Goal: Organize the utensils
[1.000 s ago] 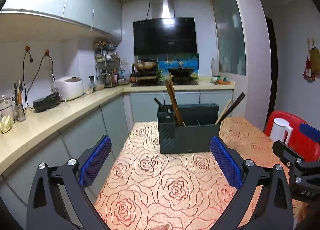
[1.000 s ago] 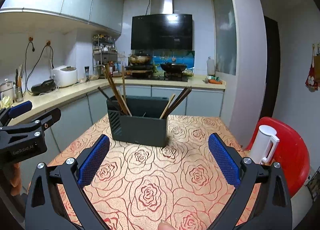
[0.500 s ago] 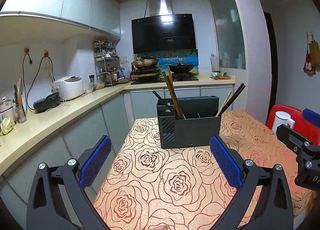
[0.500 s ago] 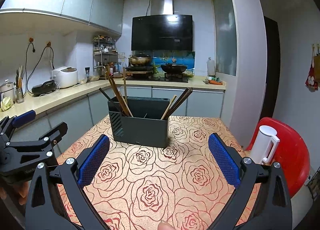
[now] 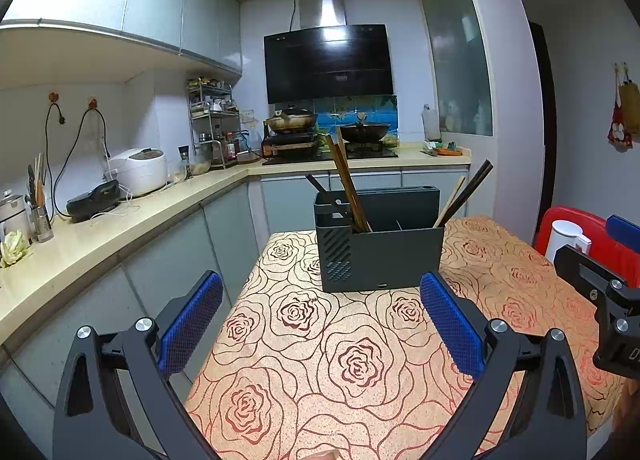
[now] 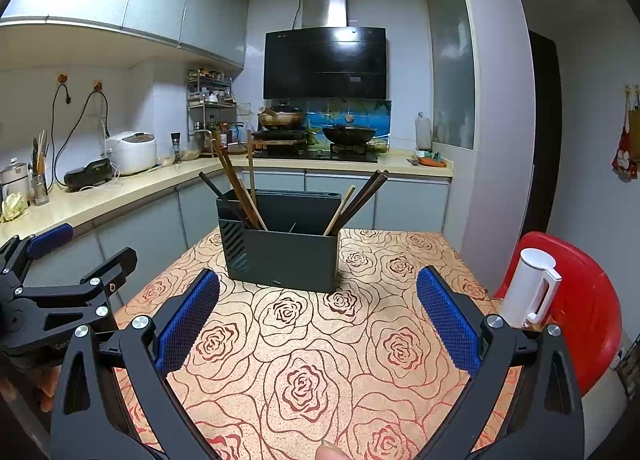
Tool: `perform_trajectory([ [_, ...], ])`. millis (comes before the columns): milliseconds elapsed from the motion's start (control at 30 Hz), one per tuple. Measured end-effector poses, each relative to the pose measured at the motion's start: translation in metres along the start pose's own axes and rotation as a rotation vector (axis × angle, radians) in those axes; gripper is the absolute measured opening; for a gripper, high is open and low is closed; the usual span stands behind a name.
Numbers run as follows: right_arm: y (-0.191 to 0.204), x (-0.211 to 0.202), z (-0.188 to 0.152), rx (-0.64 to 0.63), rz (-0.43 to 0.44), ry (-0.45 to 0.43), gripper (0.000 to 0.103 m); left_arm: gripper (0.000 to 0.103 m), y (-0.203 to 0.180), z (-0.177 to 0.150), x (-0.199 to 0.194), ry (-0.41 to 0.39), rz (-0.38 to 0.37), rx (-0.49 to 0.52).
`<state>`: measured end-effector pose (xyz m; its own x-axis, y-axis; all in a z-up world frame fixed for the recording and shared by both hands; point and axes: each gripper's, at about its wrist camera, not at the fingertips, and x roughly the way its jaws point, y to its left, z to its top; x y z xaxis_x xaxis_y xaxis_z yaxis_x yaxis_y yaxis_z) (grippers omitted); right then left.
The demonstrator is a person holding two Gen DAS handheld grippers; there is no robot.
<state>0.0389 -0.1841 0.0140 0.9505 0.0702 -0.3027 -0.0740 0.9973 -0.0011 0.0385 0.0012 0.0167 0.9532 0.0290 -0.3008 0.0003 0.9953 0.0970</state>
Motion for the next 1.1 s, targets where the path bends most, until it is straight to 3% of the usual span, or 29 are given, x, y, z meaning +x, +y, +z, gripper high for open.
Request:
perform_trajectory([
  [1100, 0.0039, 0.0005, -0.0024, 0.001, 0.005, 0.004, 0.096, 0.096, -0.0020, -0.0030, 0.0004, 0.003, -0.003, -0.002],
])
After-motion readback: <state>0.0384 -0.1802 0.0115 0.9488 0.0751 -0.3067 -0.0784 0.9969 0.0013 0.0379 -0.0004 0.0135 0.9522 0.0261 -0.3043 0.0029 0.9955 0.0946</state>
